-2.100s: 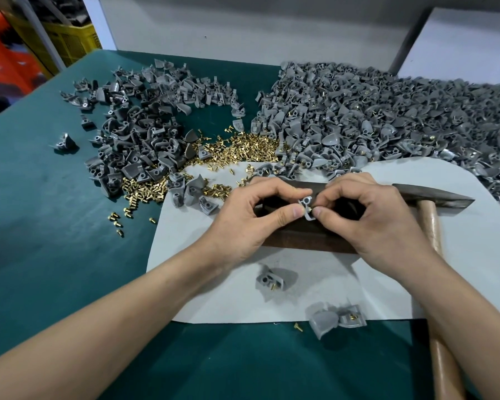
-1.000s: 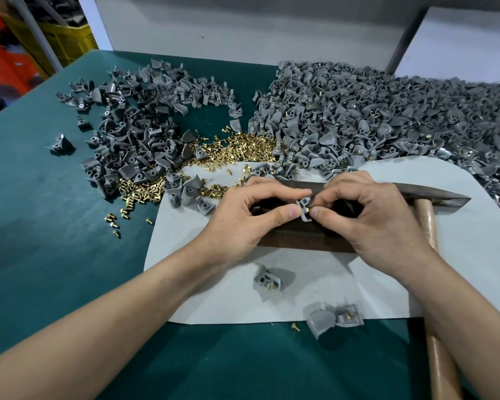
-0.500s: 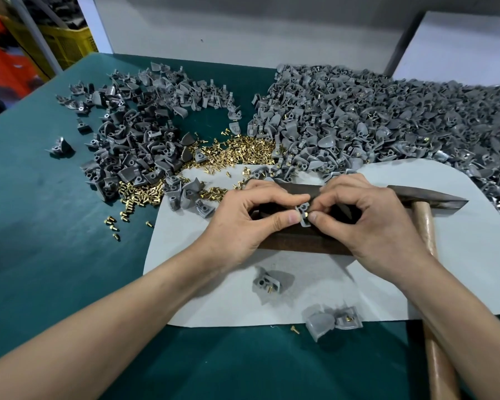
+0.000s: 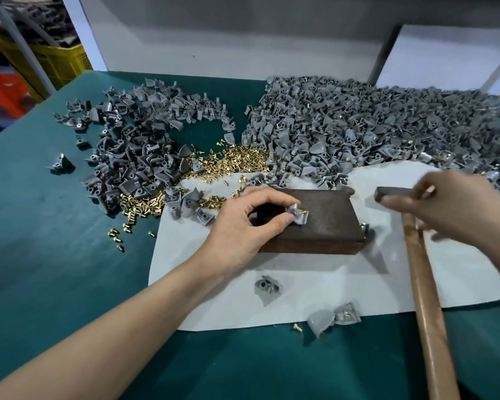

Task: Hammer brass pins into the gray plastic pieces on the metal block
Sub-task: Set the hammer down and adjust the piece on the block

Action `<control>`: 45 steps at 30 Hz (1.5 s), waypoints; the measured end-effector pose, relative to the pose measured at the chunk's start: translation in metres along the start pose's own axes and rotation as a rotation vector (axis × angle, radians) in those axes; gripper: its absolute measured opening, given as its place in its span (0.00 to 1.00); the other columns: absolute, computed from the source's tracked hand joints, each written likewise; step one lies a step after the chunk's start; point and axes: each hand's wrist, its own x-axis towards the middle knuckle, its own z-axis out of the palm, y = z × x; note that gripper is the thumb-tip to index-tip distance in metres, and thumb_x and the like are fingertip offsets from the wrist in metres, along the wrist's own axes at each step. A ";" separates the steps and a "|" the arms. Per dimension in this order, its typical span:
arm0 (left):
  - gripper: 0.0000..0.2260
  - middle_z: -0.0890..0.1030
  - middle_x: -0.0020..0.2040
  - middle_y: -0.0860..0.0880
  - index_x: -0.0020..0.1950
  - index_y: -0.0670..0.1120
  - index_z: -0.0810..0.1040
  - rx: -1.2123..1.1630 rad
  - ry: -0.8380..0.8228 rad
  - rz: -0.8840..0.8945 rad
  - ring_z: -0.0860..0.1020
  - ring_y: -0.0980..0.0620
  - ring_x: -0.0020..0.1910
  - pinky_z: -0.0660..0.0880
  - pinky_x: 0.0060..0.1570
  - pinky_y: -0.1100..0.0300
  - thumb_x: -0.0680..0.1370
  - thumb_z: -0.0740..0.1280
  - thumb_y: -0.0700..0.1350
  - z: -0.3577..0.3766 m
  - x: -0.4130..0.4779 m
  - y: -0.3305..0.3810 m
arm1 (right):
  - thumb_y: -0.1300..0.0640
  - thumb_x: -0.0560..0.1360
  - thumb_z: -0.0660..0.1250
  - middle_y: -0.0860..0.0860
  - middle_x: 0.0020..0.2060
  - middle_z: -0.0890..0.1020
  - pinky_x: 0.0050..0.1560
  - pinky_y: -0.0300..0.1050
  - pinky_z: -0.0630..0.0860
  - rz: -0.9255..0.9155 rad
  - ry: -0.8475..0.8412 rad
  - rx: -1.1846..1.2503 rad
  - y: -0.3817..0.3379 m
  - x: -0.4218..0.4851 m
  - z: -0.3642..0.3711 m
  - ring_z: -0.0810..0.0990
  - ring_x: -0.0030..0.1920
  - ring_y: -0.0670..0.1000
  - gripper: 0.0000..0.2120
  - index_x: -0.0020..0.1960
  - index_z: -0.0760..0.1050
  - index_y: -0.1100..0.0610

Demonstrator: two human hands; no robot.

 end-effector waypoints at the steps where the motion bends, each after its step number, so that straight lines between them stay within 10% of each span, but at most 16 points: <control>1: 0.08 0.80 0.54 0.53 0.48 0.54 0.84 0.024 0.001 0.019 0.76 0.54 0.56 0.72 0.52 0.61 0.74 0.72 0.40 0.000 0.001 0.000 | 0.43 0.67 0.74 0.56 0.32 0.81 0.32 0.52 0.81 0.094 -0.091 -0.016 0.006 -0.003 0.001 0.82 0.31 0.56 0.20 0.41 0.74 0.59; 13: 0.06 0.77 0.56 0.60 0.43 0.51 0.81 0.127 0.055 0.039 0.71 0.64 0.59 0.70 0.56 0.68 0.74 0.71 0.39 0.001 0.001 0.006 | 0.68 0.73 0.68 0.55 0.27 0.75 0.18 0.39 0.65 0.064 0.031 0.700 0.017 -0.044 0.016 0.69 0.17 0.49 0.09 0.51 0.73 0.61; 23: 0.07 0.77 0.55 0.56 0.40 0.50 0.79 0.150 0.140 0.051 0.74 0.65 0.55 0.68 0.55 0.75 0.74 0.72 0.39 0.005 0.000 0.007 | 0.60 0.76 0.63 0.52 0.24 0.72 0.26 0.44 0.65 -0.355 -0.085 0.551 -0.050 -0.084 0.002 0.65 0.23 0.51 0.08 0.51 0.68 0.49; 32: 0.06 0.77 0.54 0.58 0.41 0.49 0.79 0.139 0.128 0.040 0.74 0.65 0.54 0.74 0.57 0.64 0.74 0.72 0.39 0.005 0.001 0.005 | 0.51 0.79 0.57 0.49 0.21 0.65 0.21 0.38 0.60 -0.376 -0.152 0.544 -0.067 -0.087 0.005 0.61 0.19 0.50 0.14 0.50 0.71 0.62; 37: 0.09 0.77 0.53 0.60 0.38 0.50 0.78 0.068 0.121 -0.001 0.74 0.64 0.54 0.78 0.56 0.57 0.74 0.72 0.38 0.005 0.001 0.004 | 0.40 0.77 0.57 0.49 0.20 0.68 0.18 0.37 0.60 -0.500 0.073 0.473 -0.074 -0.092 -0.010 0.63 0.18 0.45 0.17 0.47 0.72 0.54; 45: 0.14 0.77 0.53 0.57 0.34 0.53 0.77 0.109 0.153 0.092 0.74 0.67 0.53 0.68 0.53 0.74 0.72 0.73 0.35 0.004 0.001 0.003 | 0.50 0.78 0.57 0.48 0.21 0.68 0.24 0.39 0.63 -0.444 -0.002 0.283 -0.078 -0.095 0.009 0.69 0.22 0.46 0.14 0.40 0.69 0.59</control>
